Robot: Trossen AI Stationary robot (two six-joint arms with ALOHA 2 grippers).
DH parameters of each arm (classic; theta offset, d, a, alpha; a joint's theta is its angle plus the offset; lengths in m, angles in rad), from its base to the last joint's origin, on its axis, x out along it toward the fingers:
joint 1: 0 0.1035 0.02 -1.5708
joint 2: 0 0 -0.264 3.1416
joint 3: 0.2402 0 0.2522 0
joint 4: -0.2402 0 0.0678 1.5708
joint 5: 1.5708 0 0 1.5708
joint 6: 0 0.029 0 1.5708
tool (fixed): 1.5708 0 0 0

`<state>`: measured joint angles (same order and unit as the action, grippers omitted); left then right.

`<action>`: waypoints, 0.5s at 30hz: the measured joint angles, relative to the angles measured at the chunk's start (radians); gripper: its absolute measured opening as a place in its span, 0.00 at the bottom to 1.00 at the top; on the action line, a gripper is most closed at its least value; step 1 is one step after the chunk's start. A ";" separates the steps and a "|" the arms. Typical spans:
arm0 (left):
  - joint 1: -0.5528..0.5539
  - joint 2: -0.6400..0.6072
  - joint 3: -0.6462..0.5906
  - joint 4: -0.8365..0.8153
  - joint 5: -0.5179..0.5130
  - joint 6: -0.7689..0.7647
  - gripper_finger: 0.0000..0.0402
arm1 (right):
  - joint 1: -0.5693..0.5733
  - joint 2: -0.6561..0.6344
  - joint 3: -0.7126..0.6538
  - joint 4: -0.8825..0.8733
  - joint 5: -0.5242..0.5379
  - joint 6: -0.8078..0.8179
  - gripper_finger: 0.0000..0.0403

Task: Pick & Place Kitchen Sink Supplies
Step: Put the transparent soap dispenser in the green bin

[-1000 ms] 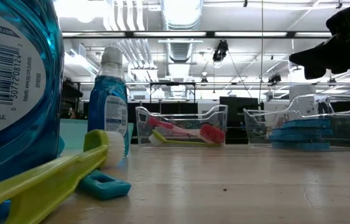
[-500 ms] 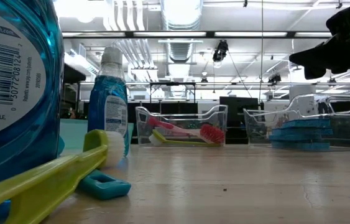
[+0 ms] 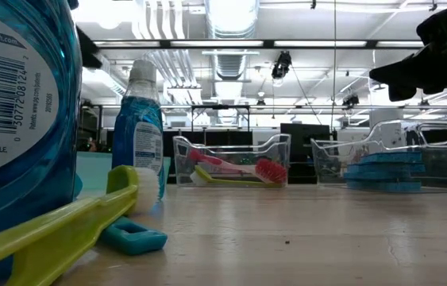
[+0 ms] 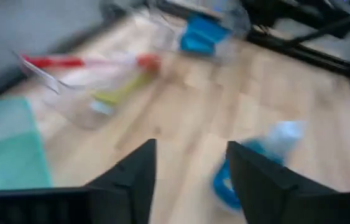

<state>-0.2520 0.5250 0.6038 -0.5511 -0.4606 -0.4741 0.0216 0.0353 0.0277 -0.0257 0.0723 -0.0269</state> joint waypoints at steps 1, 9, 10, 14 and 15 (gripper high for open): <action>0.000 0.008 0.046 -0.050 0.039 -0.016 0.51 | 0.000 0.000 0.000 0.000 0.000 0.000 0.02; -0.017 0.092 0.243 -0.204 0.330 -0.072 0.63 | 0.000 0.000 0.000 0.000 0.000 0.000 0.02; -0.021 0.104 0.244 -0.214 0.342 -0.077 0.63 | 0.000 0.000 0.000 0.000 0.000 0.000 0.02; -0.035 0.166 0.241 -0.297 0.370 -0.107 0.63 | 0.000 0.000 0.000 0.000 0.000 0.000 0.02; -0.038 0.180 0.241 -0.309 0.374 -0.118 0.63 | 0.000 0.000 0.000 0.000 0.000 0.000 0.02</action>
<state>-0.2900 0.7050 0.8448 -0.8606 -0.0863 -0.5920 0.0212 0.0353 0.0277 -0.0257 0.0720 -0.0269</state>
